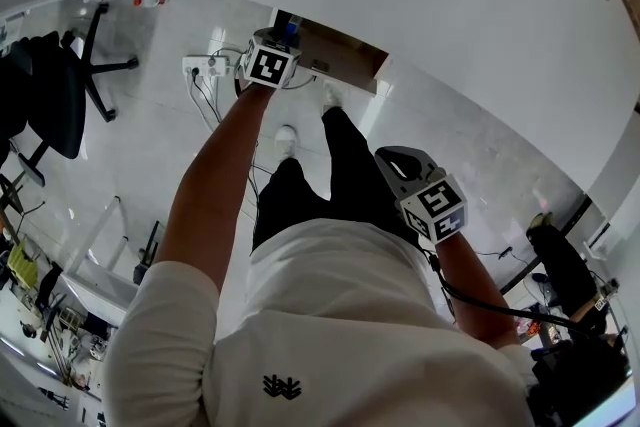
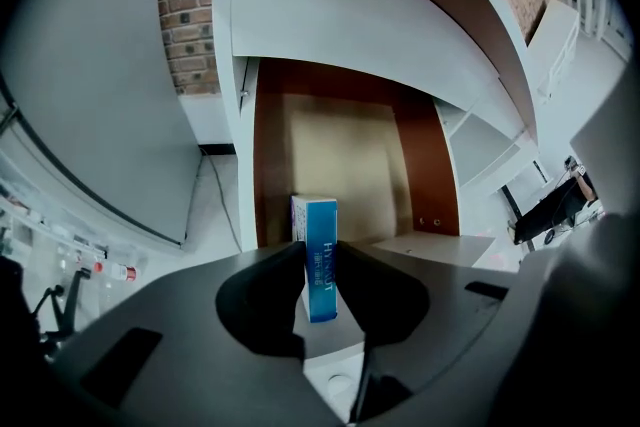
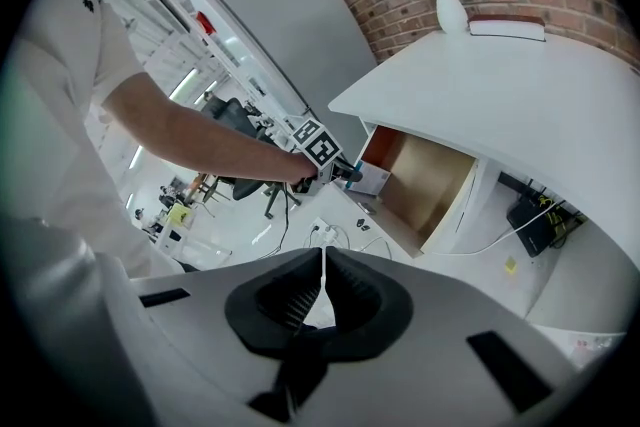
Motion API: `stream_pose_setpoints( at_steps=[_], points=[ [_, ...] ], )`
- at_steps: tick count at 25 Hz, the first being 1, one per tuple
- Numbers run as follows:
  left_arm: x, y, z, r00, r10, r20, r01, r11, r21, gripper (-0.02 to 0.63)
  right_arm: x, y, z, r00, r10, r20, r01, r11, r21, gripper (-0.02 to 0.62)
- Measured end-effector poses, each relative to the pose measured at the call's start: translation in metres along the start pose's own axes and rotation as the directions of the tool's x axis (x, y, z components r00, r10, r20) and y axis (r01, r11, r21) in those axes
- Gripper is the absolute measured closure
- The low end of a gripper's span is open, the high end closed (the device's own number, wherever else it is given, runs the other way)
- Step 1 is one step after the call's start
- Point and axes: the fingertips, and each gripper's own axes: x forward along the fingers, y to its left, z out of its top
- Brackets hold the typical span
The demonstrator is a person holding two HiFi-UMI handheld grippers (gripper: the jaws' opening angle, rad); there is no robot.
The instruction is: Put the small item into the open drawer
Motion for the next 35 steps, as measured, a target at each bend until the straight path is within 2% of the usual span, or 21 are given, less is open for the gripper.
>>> stream_pose_setpoints(
  at_steps=[9,12,19,23,29,35],
  points=[
    [-0.004,-0.005,-0.004,1.000,0.009,-0.020,-0.009,1.000,-0.003,0.439,-0.001,-0.001,0.002,1.000,0.001,0.003,-0.001,1.000,-0.001,0.560],
    [-0.001,-0.003,-0.004,1.000,0.014,-0.002,-0.014,1.000,-0.012,0.420,0.000,-0.001,0.002,1.000,0.004,0.006,-0.004,1.000,-0.004,0.560],
    [-0.023,-0.002,-0.005,1.000,0.014,0.001,-0.014,0.999,-0.030,0.420,0.000,0.008,0.009,1.000,0.007,0.025,-0.006,1.000,-0.029,0.560],
    [-0.054,-0.008,-0.010,1.000,0.013,0.003,-0.013,0.999,-0.037,0.420,-0.003,0.023,0.013,0.999,0.001,0.045,0.002,0.999,-0.049,0.560],
    [-0.111,-0.032,-0.027,0.997,-0.019,0.076,0.023,0.998,-0.051,0.420,-0.014,0.065,0.006,0.996,-0.017,0.084,0.024,0.996,-0.081,0.560],
    [-0.191,-0.046,-0.056,0.982,-0.066,0.175,0.076,0.996,-0.054,0.420,-0.017,0.125,0.005,0.989,-0.056,0.134,0.069,0.993,-0.099,0.560]
  ],
)
